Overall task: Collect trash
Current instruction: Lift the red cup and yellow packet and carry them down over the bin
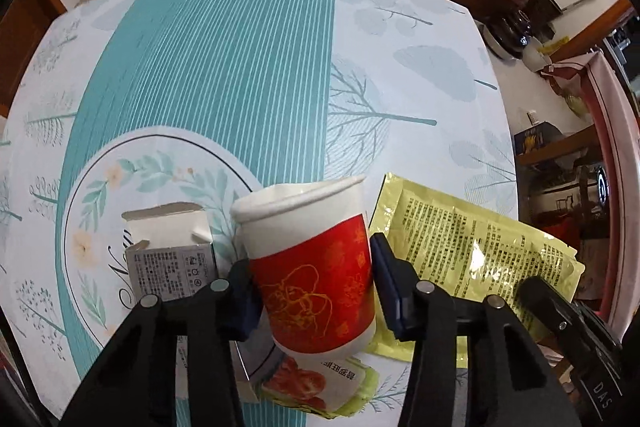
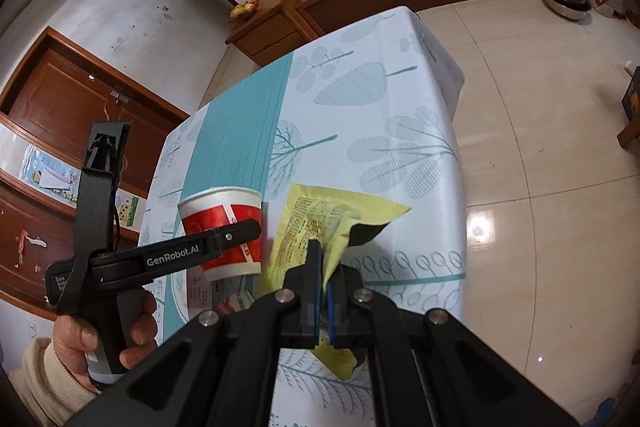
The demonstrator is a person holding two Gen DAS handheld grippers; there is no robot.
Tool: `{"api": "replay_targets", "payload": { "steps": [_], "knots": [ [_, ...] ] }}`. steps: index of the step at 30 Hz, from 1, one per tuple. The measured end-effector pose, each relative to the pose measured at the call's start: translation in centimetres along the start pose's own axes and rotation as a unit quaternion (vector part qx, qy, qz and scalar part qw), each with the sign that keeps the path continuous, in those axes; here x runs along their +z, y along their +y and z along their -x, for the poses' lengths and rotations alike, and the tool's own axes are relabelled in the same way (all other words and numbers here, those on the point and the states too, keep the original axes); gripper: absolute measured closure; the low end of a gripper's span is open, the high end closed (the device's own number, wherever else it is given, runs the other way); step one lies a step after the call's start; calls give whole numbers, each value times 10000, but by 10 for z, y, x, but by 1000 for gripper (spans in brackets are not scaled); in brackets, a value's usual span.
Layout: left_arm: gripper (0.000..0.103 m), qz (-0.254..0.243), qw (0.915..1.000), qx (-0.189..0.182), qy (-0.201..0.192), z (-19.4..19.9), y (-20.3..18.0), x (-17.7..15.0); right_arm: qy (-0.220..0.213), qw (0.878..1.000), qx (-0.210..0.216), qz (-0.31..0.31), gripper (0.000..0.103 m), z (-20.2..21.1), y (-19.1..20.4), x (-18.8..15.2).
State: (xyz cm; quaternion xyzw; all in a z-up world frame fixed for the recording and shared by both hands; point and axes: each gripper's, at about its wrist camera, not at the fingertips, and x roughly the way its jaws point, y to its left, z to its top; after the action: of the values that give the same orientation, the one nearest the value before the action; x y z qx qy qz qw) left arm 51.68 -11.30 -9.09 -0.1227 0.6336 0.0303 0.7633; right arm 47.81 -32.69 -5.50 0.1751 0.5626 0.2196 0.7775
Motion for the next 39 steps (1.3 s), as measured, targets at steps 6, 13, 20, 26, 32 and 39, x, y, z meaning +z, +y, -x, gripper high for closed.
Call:
{"api": "replay_targets", "payload": {
  "steps": [6,13,20,26,32,39],
  "knots": [
    [61,-44,9997,125,-221,18,2,-9,-64,10000,67,5,102,6,5,-6],
    [61,-265,9976,113,-628,78,11,-41,-405,9986,-99,321,102,36,33,-17],
    [61,-514,9949,127,-861,138,40,-104,-773,9950,-256,575,102,80,75,-55],
    [61,-676,9923,-87,-1034,184,78,-170,-1134,9903,-485,638,102,121,119,-118],
    [60,-1073,9857,-297,-1268,225,126,-251,-1468,9863,-593,461,102,151,176,-210],
    [60,-1398,9804,-442,-1319,252,186,-338,-1600,9842,-683,317,102,164,237,-323]
  ]
}}
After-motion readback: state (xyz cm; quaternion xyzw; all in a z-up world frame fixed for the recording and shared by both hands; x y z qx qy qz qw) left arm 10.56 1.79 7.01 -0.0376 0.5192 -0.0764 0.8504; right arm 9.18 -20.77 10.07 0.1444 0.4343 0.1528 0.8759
